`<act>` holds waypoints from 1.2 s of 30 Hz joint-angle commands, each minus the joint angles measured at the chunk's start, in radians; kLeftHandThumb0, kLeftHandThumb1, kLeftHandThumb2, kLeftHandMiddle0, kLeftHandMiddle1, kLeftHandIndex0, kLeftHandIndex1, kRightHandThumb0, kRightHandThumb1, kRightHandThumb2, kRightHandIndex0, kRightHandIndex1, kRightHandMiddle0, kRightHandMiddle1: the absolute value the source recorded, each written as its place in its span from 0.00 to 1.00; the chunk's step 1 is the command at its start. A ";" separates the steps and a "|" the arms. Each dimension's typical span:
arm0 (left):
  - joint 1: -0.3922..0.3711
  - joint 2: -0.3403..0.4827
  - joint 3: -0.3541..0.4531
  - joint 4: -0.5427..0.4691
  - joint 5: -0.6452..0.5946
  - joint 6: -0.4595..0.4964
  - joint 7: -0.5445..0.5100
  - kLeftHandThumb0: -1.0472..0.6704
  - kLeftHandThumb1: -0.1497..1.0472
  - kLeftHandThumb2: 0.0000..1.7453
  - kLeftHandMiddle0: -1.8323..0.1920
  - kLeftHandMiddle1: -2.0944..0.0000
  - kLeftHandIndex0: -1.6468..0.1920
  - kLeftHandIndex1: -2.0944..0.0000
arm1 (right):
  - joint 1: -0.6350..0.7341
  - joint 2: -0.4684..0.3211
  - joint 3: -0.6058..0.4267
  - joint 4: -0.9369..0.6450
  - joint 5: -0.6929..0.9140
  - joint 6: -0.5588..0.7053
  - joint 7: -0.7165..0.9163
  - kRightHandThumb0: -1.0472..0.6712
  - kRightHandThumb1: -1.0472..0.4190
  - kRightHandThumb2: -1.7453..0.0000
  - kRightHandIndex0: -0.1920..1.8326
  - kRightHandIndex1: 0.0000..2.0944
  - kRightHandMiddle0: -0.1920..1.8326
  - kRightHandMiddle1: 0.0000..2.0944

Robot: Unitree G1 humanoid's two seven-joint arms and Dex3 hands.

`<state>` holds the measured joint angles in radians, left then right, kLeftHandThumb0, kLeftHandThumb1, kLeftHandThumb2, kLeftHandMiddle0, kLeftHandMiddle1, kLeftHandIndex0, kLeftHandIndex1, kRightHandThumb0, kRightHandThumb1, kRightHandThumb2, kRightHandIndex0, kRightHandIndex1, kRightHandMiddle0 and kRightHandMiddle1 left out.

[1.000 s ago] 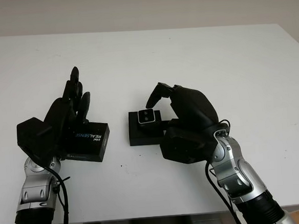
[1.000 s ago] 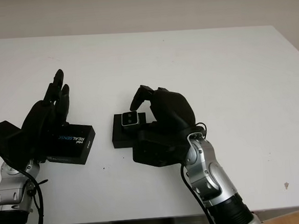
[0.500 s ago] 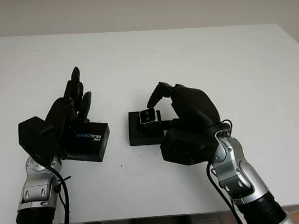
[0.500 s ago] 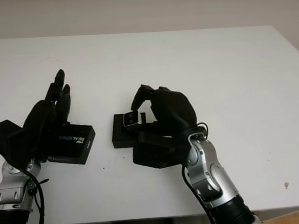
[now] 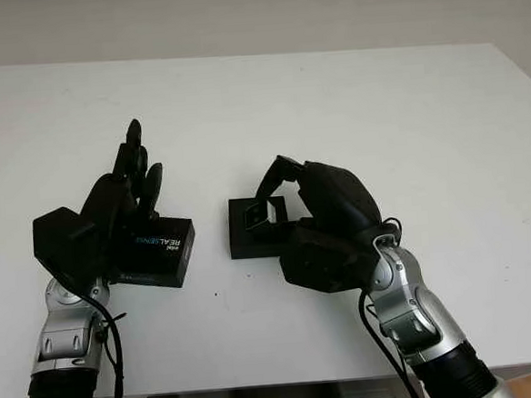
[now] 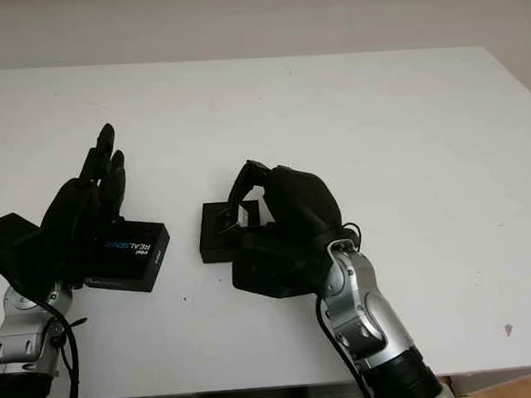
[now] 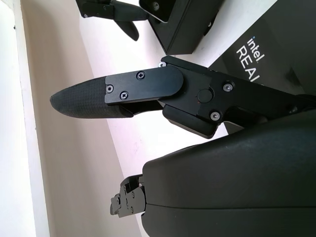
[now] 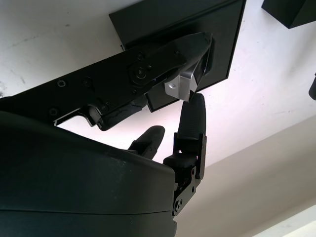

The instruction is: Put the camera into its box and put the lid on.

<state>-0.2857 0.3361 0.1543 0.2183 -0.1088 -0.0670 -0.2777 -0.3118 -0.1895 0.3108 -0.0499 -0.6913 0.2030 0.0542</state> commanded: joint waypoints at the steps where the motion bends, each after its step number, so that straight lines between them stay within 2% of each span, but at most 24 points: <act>1: 0.006 -0.003 0.000 -0.005 0.004 -0.008 0.005 0.09 1.00 0.32 1.00 1.00 1.00 1.00 | -0.005 0.011 -0.007 0.005 0.012 0.006 -0.007 0.42 0.08 0.97 0.27 0.26 0.32 0.67; 18: 0.006 0.005 0.003 -0.011 -0.011 0.002 -0.011 0.11 1.00 0.32 1.00 1.00 1.00 1.00 | -0.001 0.020 -0.021 -0.010 0.063 0.021 -0.013 0.42 0.08 0.97 0.26 0.25 0.30 0.68; 36: 0.007 0.012 0.010 -0.014 -0.015 0.004 -0.025 0.11 1.00 0.32 1.00 1.00 1.00 1.00 | 0.028 0.022 -0.050 -0.038 0.149 -0.036 -0.041 0.40 0.06 0.97 0.23 0.27 0.28 0.70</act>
<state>-0.2849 0.3415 0.1617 0.2184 -0.1209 -0.0612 -0.2988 -0.2874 -0.1752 0.2667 -0.0614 -0.5505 0.1790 0.0181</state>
